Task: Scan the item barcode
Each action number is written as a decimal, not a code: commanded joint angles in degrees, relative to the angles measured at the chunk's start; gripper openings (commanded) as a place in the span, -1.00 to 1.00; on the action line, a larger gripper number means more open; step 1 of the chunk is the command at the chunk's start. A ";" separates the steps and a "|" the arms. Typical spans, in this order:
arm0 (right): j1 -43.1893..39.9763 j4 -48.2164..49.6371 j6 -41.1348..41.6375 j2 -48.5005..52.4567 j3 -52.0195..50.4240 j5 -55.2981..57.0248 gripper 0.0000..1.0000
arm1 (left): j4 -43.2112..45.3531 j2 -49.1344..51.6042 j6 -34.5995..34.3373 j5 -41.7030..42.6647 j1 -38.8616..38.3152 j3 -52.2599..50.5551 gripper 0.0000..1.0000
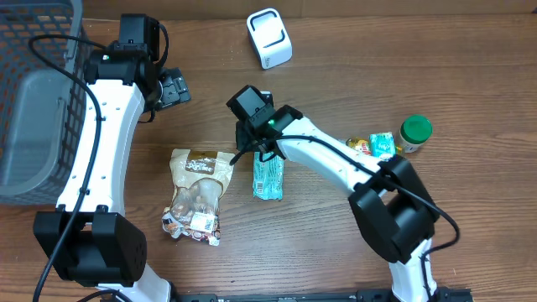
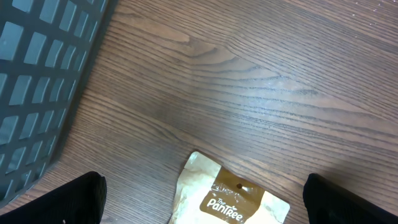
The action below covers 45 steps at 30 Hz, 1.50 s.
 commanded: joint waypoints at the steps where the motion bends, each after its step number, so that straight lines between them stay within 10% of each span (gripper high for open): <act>1: -0.50 0.00 -0.42 1.51 -0.52 6.73 -0.21 | 0.02 -0.76 0.81 0.22 0.04 0.52 1.00; 45: -4.76 -34.62 6.58 1.88 -0.92 -6.86 0.06 | 0.02 -0.74 0.81 0.22 0.04 0.52 1.00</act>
